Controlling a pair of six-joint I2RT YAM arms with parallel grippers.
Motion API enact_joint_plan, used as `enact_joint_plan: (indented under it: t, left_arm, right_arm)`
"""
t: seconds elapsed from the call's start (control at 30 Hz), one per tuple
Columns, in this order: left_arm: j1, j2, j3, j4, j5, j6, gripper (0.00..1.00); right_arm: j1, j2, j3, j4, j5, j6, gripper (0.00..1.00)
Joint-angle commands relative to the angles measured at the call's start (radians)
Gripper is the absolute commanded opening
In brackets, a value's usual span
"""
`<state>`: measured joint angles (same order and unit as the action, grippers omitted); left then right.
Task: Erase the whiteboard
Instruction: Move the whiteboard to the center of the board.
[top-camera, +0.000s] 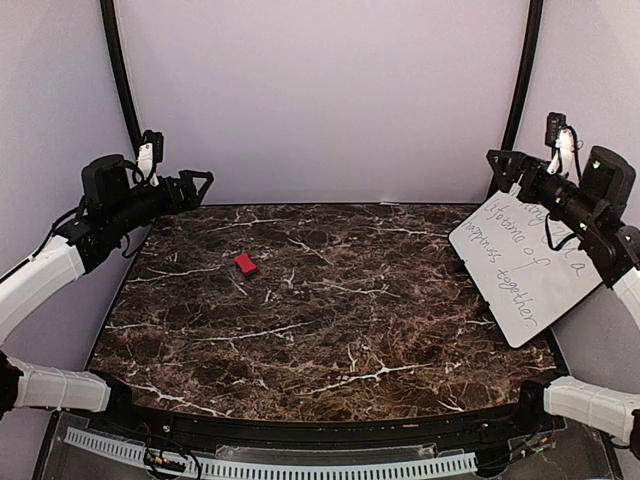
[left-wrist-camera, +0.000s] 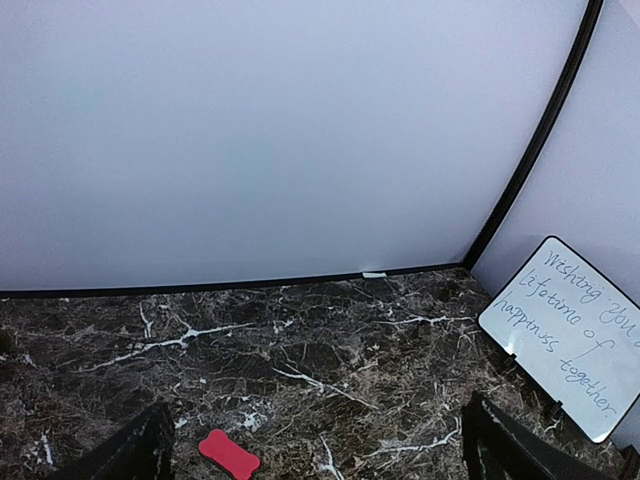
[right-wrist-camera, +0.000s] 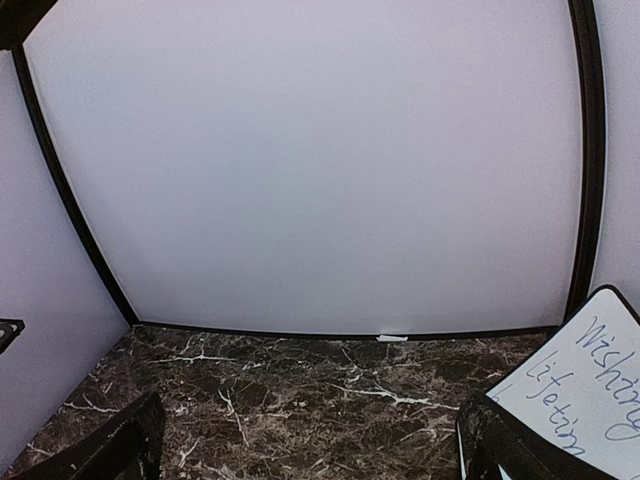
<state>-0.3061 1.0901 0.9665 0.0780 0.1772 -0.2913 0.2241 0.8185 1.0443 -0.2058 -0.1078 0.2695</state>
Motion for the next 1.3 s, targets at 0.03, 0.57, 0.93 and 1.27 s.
enact_joint_plan:
  t: [0.03,0.57,0.93,1.27]
  left_arm:
    - [-0.004,-0.007,0.018,0.004,0.008,-0.003,0.99]
    - [-0.004,-0.015,-0.019,0.019,0.012,-0.012,0.99]
    - [-0.004,0.048,-0.013,-0.014,0.034,-0.034,0.99]
    - [-0.004,0.064,-0.034,-0.008,0.035,-0.043,0.99]
  right_arm:
    - [-0.005,-0.019,0.004,0.049,-0.016,-0.002,0.99]
    - [-0.005,0.003,-0.024,0.029,0.013,-0.079,0.99]
    - [-0.001,0.137,-0.081,0.045,0.135,0.084,0.99]
    - [0.119,0.330,-0.095,0.039,0.457,0.283,0.95]
